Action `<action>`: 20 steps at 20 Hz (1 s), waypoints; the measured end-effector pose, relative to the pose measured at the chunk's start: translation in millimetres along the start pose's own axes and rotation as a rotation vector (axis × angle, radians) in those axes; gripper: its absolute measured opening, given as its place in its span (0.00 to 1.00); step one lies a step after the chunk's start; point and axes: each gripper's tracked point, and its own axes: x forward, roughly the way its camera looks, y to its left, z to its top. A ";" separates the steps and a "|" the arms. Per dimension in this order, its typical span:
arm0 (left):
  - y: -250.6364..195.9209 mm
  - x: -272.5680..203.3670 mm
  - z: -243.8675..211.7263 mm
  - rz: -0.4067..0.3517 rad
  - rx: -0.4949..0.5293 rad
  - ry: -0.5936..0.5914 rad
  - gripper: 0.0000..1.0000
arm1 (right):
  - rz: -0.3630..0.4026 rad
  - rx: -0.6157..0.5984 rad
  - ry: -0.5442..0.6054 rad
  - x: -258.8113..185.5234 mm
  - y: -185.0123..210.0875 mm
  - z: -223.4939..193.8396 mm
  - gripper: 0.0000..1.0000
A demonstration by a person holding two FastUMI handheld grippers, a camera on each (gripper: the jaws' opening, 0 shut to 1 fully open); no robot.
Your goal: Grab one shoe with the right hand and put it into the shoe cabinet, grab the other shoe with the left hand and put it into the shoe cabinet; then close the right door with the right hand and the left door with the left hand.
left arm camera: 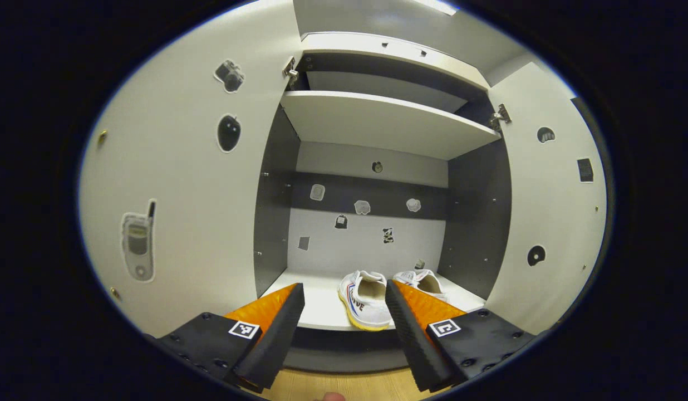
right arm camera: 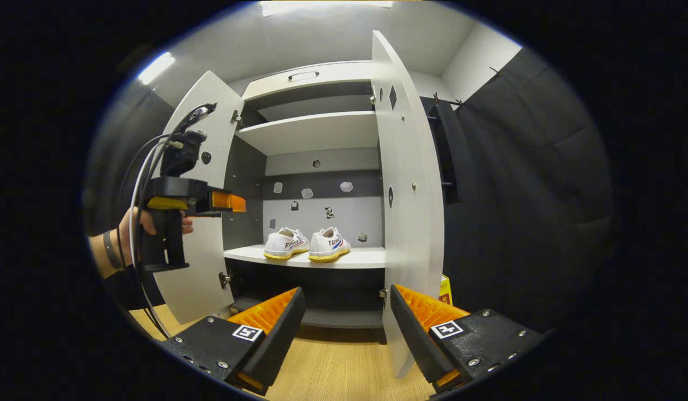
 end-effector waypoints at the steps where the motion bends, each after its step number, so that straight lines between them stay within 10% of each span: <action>1: 3.7 -14.8 -6.6 0.009 0.007 -0.007 0.94 | 0.009 0.009 -0.006 -0.5 2.8 1.9 0.94; 10: -11.5 -129.9 -73.2 0.041 0.031 -0.034 0.95 | 0.019 0.068 -0.049 -22.5 -5.3 31.9 0.94; 20: -38.1 -158.7 -81.8 0.024 0.028 -0.039 0.95 | -0.179 0.012 -0.152 -12.8 -152.7 150.9 0.94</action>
